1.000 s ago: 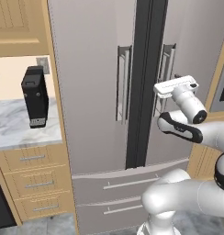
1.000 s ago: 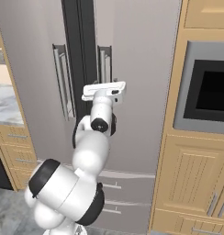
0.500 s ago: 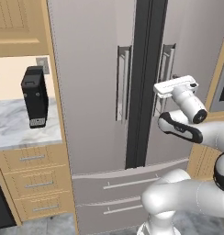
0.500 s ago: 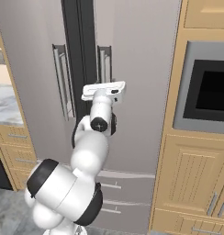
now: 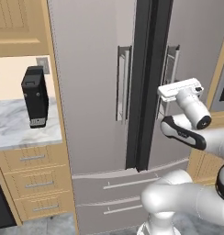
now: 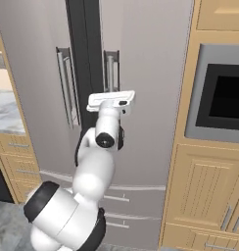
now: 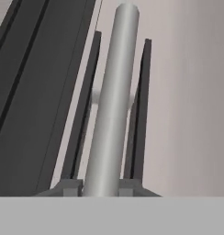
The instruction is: Gather the mushroom and bell pepper from the fridge and place them on a tray on the dining counter. Then gather the fishs from the fridge and place them on the other tray.
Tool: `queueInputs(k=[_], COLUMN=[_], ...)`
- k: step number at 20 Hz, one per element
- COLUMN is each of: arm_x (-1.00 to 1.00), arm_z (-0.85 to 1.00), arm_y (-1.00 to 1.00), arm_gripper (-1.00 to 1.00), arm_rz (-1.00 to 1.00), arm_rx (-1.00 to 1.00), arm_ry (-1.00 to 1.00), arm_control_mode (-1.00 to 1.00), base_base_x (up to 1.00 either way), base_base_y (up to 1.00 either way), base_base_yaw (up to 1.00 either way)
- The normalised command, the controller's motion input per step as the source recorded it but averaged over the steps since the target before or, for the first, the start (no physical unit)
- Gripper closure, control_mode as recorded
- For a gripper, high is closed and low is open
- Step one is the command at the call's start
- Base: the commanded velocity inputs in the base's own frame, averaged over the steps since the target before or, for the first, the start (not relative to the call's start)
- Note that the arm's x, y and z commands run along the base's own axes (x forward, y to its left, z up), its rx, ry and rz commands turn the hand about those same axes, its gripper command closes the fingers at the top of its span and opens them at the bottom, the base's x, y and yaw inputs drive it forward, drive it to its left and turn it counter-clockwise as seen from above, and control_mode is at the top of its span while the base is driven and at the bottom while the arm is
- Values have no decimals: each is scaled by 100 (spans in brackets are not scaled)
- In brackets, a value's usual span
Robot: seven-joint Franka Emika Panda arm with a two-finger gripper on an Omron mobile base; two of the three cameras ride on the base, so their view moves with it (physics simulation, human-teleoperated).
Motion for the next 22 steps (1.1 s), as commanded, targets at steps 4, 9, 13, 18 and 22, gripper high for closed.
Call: queueInputs(k=[4,9,13,18,22], arm_x=[-72,-69,-52,-35,-8], arm_z=[15,8,3,0,0], arm_y=[-73,-88,-85,-83,-80], arm_gripper=[100,100,100,100,100], arm_rz=[-5,-1,0,0,7], arm_rx=[0,0,0,0,0], arm_ry=[2,7,7,3,0], arm_control_mode=[-100,-100,-100,-100,-100], base_base_x=[0,0,0,0,0], base_base_y=[0,0,0,0,0], base_base_yaw=[0,0,0,0,0])
